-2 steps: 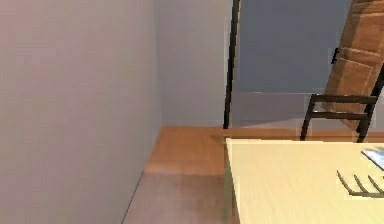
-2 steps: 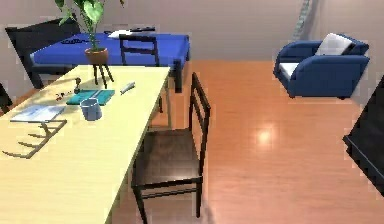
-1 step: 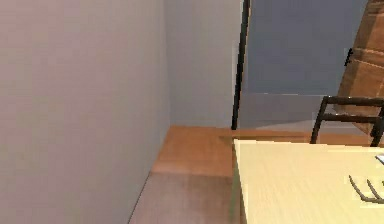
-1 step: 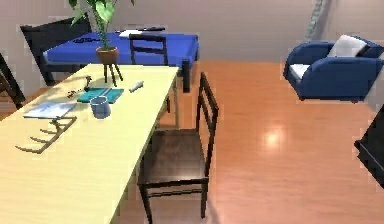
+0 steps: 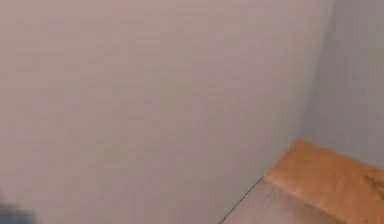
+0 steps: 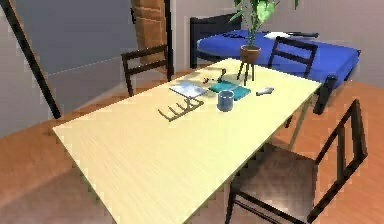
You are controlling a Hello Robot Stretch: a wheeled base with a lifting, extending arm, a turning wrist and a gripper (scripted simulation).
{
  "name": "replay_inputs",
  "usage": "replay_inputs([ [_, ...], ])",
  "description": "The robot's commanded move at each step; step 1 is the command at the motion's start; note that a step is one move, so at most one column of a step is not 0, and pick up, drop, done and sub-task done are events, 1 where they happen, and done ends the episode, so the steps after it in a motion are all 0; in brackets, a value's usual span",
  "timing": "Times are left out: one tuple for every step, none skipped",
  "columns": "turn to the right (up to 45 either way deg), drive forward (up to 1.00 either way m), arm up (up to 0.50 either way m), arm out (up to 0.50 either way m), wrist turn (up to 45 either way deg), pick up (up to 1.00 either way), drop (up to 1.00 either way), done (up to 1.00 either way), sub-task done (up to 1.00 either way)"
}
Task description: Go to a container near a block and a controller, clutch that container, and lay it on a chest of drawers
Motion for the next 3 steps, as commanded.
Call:
replay_inputs([
  [0.0, 0.4, 0.0, 0.0, 0.0, 0.0, 0.0, 0.0, 0.0],
  [45.0, 0.0, 0.0, 0.0, 0.0, 0.0, 0.0, 0.0, 0.0],
  [3.0, 0.0, 0.0, 0.0, 0.0, 0.0, 0.0, 0.0, 0.0],
])
